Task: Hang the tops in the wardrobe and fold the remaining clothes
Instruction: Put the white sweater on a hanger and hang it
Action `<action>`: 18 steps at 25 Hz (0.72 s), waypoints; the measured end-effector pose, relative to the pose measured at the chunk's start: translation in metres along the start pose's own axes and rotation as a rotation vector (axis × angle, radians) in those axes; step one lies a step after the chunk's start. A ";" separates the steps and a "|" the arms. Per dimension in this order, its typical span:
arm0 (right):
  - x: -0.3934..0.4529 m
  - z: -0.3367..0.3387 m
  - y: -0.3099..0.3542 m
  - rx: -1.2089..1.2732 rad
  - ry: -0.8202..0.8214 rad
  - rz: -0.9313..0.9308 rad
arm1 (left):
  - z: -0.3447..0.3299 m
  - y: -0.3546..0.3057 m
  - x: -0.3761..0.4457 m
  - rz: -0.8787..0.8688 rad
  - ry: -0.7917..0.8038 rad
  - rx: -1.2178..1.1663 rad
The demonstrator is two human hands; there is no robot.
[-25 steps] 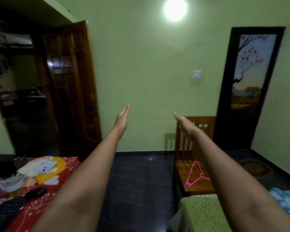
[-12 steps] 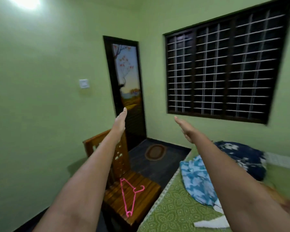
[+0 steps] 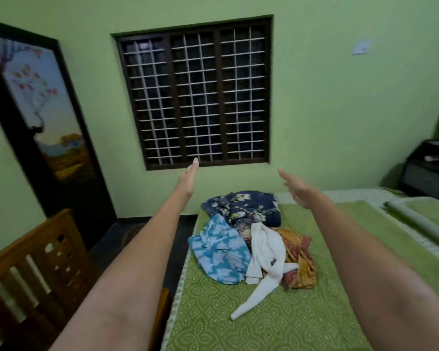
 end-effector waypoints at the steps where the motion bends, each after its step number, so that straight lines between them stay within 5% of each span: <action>1: 0.002 0.008 -0.001 0.014 -0.023 0.004 | -0.010 0.003 0.010 0.000 0.024 -0.014; 10: 0.121 0.037 -0.066 -0.076 -0.016 -0.177 | -0.096 0.104 0.107 0.117 0.095 0.049; 18: 0.299 0.045 -0.142 -0.140 0.001 -0.442 | -0.196 0.262 0.180 0.503 0.065 -0.060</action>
Point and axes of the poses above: each hand's wrist, its own x-axis towards the middle knuckle, its own z-axis out of the back of the hand, y = z × x, the point moved 2 cm from there along x, towards the middle knuckle, and after that the axes turned 11 degrees about -z, right-handed, at the moved point
